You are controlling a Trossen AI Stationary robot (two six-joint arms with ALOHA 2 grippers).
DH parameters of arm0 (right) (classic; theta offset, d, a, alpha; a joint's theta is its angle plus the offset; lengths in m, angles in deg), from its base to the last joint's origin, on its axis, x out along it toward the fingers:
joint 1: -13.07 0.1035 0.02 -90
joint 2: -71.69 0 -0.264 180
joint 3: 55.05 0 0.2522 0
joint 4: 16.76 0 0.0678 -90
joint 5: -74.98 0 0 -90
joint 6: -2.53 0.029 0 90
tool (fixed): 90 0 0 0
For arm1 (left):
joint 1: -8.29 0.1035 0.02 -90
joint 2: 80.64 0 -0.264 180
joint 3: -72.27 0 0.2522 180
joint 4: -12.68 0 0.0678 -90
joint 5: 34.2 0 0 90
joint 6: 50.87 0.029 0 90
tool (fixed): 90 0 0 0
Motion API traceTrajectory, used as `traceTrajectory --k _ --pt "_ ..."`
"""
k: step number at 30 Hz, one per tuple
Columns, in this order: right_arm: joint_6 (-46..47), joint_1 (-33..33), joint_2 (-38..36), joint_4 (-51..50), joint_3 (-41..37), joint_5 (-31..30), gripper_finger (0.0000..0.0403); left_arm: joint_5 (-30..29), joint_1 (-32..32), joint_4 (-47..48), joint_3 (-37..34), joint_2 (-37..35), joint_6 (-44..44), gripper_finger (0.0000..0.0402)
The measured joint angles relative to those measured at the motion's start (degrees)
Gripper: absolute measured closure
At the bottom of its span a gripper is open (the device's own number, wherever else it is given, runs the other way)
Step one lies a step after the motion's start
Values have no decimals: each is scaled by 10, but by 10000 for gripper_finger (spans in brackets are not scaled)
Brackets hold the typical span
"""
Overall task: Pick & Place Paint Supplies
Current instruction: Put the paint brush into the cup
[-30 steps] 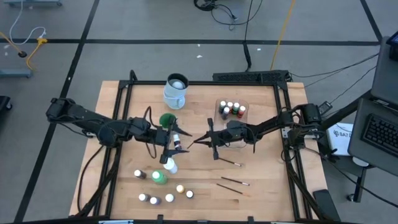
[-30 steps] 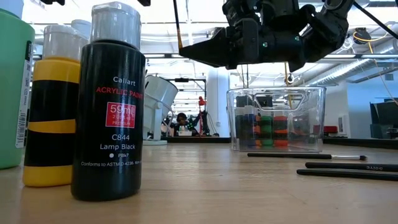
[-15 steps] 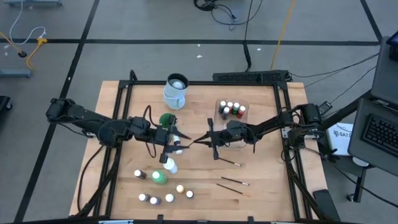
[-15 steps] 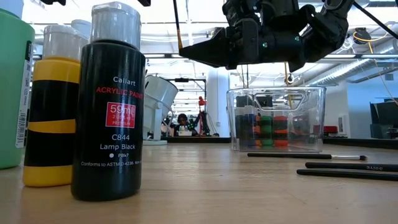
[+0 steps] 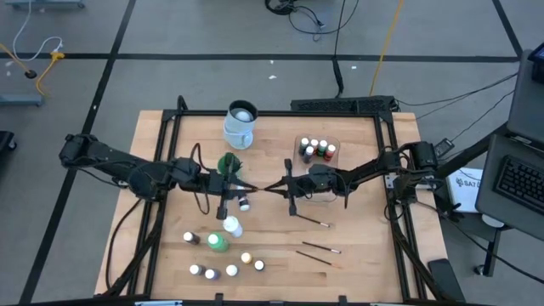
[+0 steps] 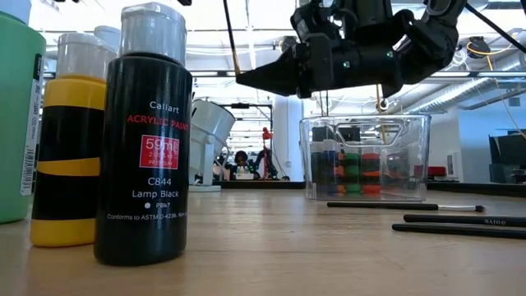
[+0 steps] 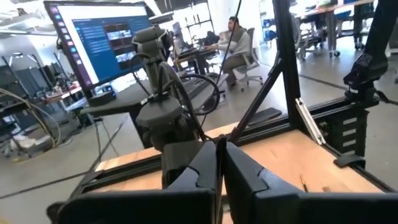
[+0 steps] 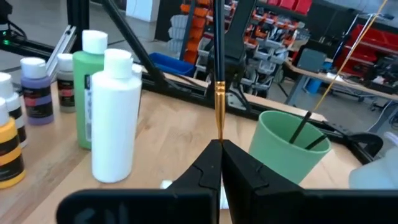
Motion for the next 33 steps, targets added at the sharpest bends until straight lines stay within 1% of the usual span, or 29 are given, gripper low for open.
traceTrajectory --k 2,6,12,15,16,18,21,23,24,28,30,33 --pt "0 0 0 1 0 0 400 -7 1 32 0 -19 -2 397" --pt "0 0 0 8 0 -2 399 0 1 77 0 -48 -2 398" --pt "-8 0 0 9 0 -1 399 3 -8 101 0 -63 -4 400" --pt "-18 3 0 9 0 -1 399 -11 -15 99 0 -64 10 400" --pt "-20 4 0 9 0 -1 399 -25 -17 100 0 -64 15 400" --pt "-20 7 0 10 0 -2 399 -79 -22 120 6 -66 19 400" --pt "-24 12 0 9 0 -2 399 -195 -31 197 46 -76 11 401" --pt "-28 12 0 14 0 -3 399 -252 -32 274 85 -76 -15 401" --pt "-28 12 0 16 0 -3 399 -265 -33 318 102 -75 -31 401" --pt "-25 12 0 16 0 -3 399 -268 -37 440 157 -66 -83 401" --pt "-24 12 0 14 0 -3 398 -284 -36 474 162 -66 -106 401" --pt "-24 12 0 14 0 -3 398 -304 -26 488 149 -66 -116 401"
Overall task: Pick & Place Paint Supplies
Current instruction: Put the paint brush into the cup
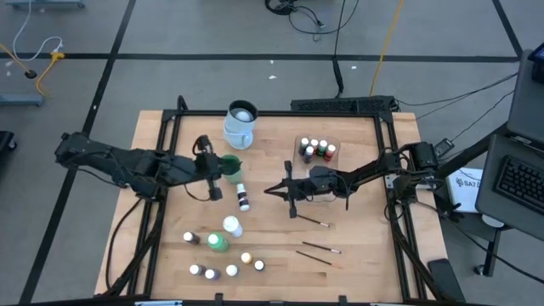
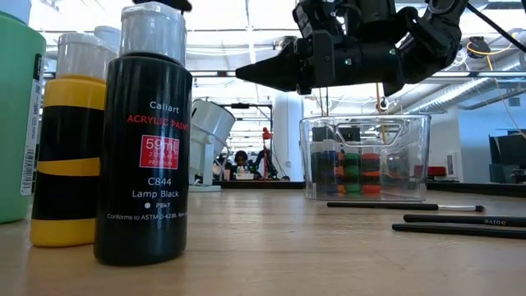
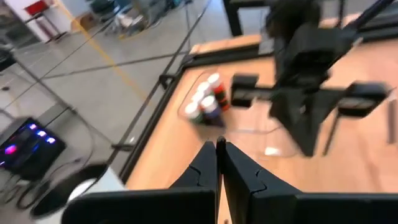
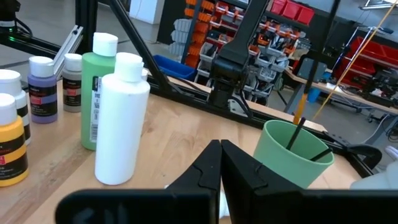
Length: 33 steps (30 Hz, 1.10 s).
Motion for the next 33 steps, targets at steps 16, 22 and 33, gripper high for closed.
traceTrajectory --k 16,22,33 --pt "-1 0 0 0 0 0 398 103 147 -158 -170 0 -35 401" --pt "-2 0 0 1 0 1 398 129 201 -179 -206 0 -47 401" --pt "-2 0 0 9 0 1 398 152 214 -209 -248 0 -68 398"
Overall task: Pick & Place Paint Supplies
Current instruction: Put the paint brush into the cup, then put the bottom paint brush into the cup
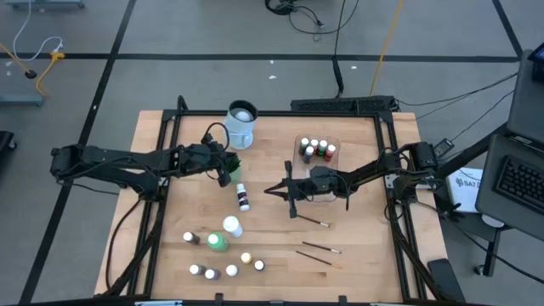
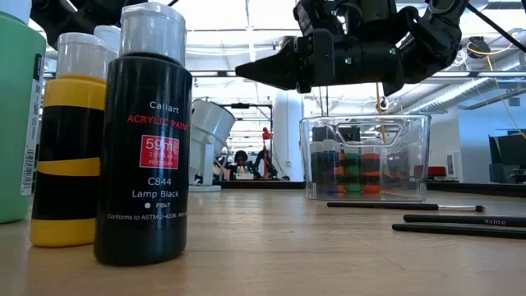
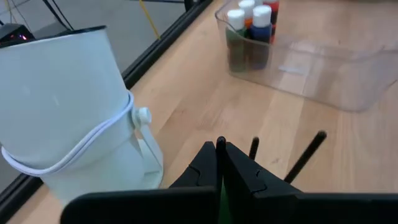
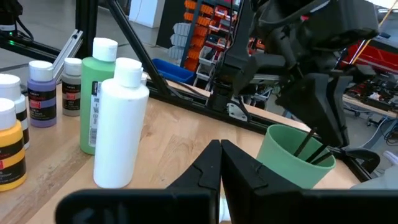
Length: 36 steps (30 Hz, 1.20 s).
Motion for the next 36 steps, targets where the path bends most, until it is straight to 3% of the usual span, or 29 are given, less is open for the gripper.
traceTrajectory --k 5,16,20,24,27,30,34,36 --pt "0 0 0 3 0 0 398 27 0 0 0 0 -7 362" --pt "7 0 0 -5 0 0 398 27 -1 10 40 -13 19 214" --pt "7 0 0 -6 0 0 399 36 -8 69 69 -59 54 196" --pt "9 2 0 -7 0 2 398 47 -16 127 71 -161 81 236" --pt "9 6 0 -6 0 2 399 75 -1 114 39 -249 93 305" --pt "13 9 0 2 0 3 399 144 26 62 -24 -312 117 380" --pt "58 21 0 39 0 2 399 160 75 32 -100 -333 113 390" --pt "85 27 -12 30 0 3 399 227 100 -14 -142 -325 132 397"
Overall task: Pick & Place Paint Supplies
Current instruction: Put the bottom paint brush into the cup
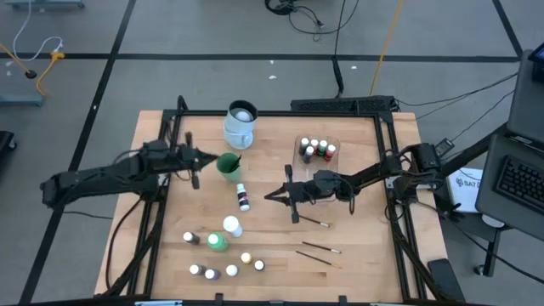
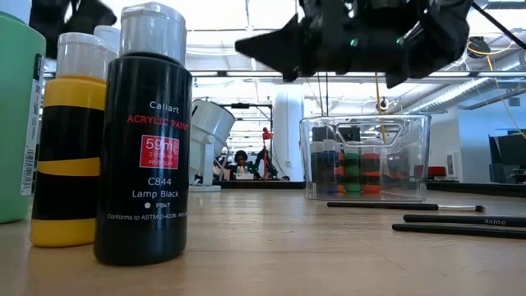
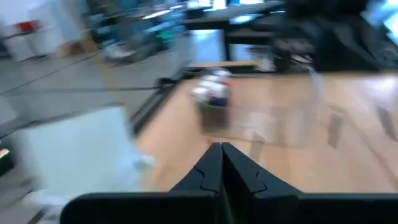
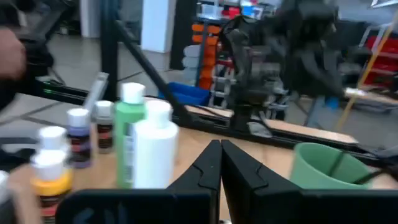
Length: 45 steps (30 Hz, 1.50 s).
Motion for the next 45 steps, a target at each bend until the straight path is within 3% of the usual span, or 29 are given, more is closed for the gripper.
traceTrajectory --k 3,7,11,17,26,33,37,41,45 --pt "3 7 -48 -73 1 -8 402 85 38 -50 -46 16 21 398" --pt "3 36 -124 -244 18 -129 402 76 75 -35 -32 8 -5 399" --pt "2 82 -183 -335 23 -230 402 90 86 20 -15 -32 -5 400" --pt "9 164 -255 -421 23 -336 402 98 86 28 -28 -117 -9 401" --pt "76 226 -308 -476 7 -421 402 118 86 29 -51 -178 -32 401" --pt "171 229 -341 -558 0 -423 402 154 83 21 -52 -173 -41 401" --pt "232 229 -357 -615 1 -365 403 173 67 6 -68 -173 -43 401" --pt "365 243 -353 -737 36 -347 403 172 50 -27 -93 -172 -47 401" --pt "520 264 -318 -881 71 -256 403 162 48 -32 -92 -173 -46 401"
